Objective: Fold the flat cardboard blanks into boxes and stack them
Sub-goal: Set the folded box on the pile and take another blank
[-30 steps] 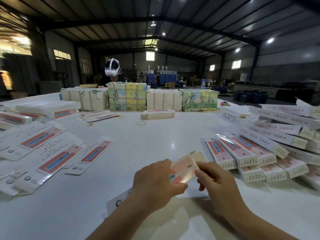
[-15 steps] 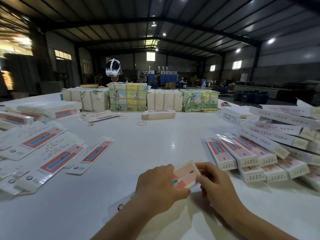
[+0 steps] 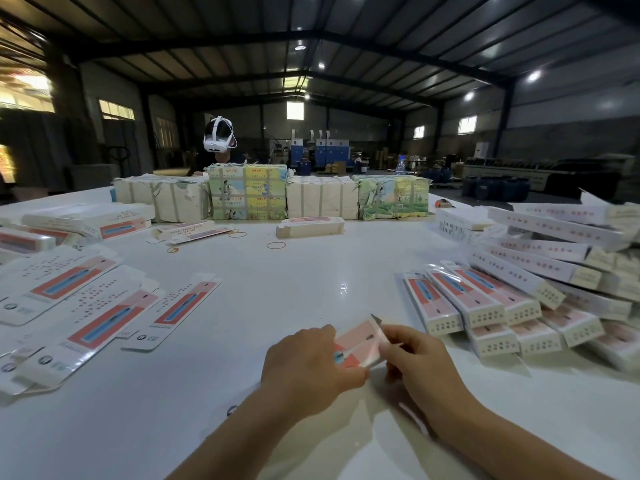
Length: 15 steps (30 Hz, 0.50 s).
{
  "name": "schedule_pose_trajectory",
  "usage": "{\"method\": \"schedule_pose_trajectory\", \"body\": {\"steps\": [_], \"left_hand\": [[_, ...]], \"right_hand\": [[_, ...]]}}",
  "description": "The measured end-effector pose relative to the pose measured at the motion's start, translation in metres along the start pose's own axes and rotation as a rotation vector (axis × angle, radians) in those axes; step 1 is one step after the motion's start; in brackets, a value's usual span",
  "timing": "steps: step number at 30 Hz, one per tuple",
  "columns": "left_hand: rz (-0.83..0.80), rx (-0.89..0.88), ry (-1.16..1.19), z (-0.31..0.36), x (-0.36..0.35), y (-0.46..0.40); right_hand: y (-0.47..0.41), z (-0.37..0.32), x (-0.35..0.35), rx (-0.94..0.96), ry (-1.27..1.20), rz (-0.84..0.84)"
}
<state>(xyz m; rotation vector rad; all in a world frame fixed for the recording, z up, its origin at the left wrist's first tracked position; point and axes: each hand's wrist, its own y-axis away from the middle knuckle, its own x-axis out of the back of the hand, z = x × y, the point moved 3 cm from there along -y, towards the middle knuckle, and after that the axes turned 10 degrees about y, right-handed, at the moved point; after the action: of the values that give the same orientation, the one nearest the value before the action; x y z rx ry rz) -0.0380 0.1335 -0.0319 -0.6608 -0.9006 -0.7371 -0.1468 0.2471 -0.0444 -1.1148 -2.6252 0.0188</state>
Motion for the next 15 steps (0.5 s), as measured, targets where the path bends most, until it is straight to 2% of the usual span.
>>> {"method": "schedule_pose_trajectory", "body": {"steps": [3,6,8,11,13,15], "left_hand": [[-0.015,0.007,0.061,-0.003,0.002,-0.002],[-0.014,-0.009,0.086,-0.003,0.004,-0.002],[-0.021,-0.019,0.103,-0.002,0.003,-0.001],[-0.010,-0.037,0.138,0.002,0.002,0.000],[-0.011,-0.043,0.152,0.004,0.000,-0.001],[-0.012,-0.050,0.150,0.006,-0.001,-0.002]], "right_hand": [[-0.001,-0.002,0.009,0.037,-0.026,0.090],[-0.005,-0.002,0.016,0.020,0.132,0.190],[-0.010,0.004,0.015,-0.136,-0.060,0.129],[-0.014,0.006,0.007,-0.344,-0.622,-0.075],[-0.014,0.004,0.006,-0.318,-0.652,-0.111],[-0.012,0.003,0.008,-0.160,-0.459,-0.031]]}}
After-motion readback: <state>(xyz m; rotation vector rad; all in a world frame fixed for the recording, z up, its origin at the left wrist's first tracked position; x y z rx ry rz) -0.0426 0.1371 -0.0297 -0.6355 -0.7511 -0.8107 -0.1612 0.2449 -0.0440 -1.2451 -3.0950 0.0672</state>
